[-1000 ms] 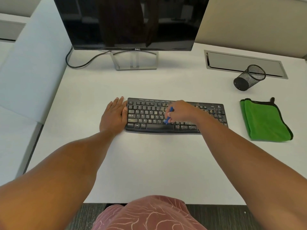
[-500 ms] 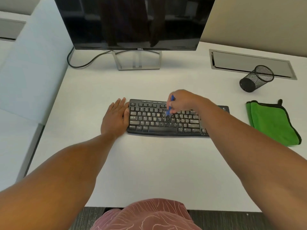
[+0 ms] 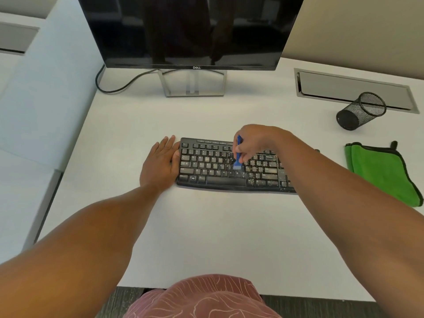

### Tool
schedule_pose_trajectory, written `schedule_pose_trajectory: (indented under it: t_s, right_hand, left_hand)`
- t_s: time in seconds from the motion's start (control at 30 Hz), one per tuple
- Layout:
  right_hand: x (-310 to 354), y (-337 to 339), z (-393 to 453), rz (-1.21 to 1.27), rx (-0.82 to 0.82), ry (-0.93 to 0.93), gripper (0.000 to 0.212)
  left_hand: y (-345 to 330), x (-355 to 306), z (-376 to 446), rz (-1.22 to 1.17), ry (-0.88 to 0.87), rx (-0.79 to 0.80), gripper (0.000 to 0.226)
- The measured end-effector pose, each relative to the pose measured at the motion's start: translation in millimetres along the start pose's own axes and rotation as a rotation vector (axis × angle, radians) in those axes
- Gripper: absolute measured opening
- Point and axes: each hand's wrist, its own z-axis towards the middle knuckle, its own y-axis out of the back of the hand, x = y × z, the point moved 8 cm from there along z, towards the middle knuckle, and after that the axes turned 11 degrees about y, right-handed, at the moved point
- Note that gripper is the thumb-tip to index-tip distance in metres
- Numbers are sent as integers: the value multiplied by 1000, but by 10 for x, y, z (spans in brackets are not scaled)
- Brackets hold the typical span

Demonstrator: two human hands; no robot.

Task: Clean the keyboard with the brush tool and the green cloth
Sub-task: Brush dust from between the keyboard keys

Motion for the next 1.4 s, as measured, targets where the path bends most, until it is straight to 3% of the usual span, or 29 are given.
schedule_pose_trajectory:
  t_s: [0.17,0.23,0.33,0.5,0.53,0.63,0.67,0.8,0.83,0.93,1.0,1.17,1.3,1.4]
  right_hand:
    - [69,320,-7,50,-397,80,15]
    - [49,225,21,-26,-306,66,12]
    - [-36,38,43,-167,-6,32,9]
    - [-23,352,-26,-4,-316,49,14]
    - [-34,332,-25,-24,-289,41,13]
    - [-97,67,-23,-180,23,-5,13]
    - [-114,53,-15,-178,39,-5,13]
    - [-15,324,-41,-9,-328,47,13]
    - [11,332,-58,-20,-346,43,14]
    - [-17,111,1,-103,-123,-27,9]
    - [-34,60,12,-23,-61,-72,4]
    - [88,287,61,40,-302,15,19]
    - [-10,110,67,-193,-111,-80,22]
    - [56,181,75,-138,-166,-65,26]
  left_hand:
    - [4,-4,-8,-4,4,0,56]
    - [7,-11,-10,-7,4,-1,56]
    - [5,-8,-6,-4,7,-4,56]
    - [8,-5,-9,-3,7,-4,56]
    - [12,-6,-11,-5,8,-5,56]
    - [17,-14,-12,-9,10,-2,56]
    - [20,-17,-13,-11,9,0,56]
    - [23,-22,-18,-16,4,2,55]
    - [23,-22,-17,-14,2,1,54]
    - [20,-14,-20,-8,5,-4,54]
    - [25,-14,-22,-12,8,-7,54]
    - [38,-24,-26,-21,7,-9,53]
    - [23,-18,-16,-15,8,-10,53]
    - [17,-11,-14,-12,9,-10,53]
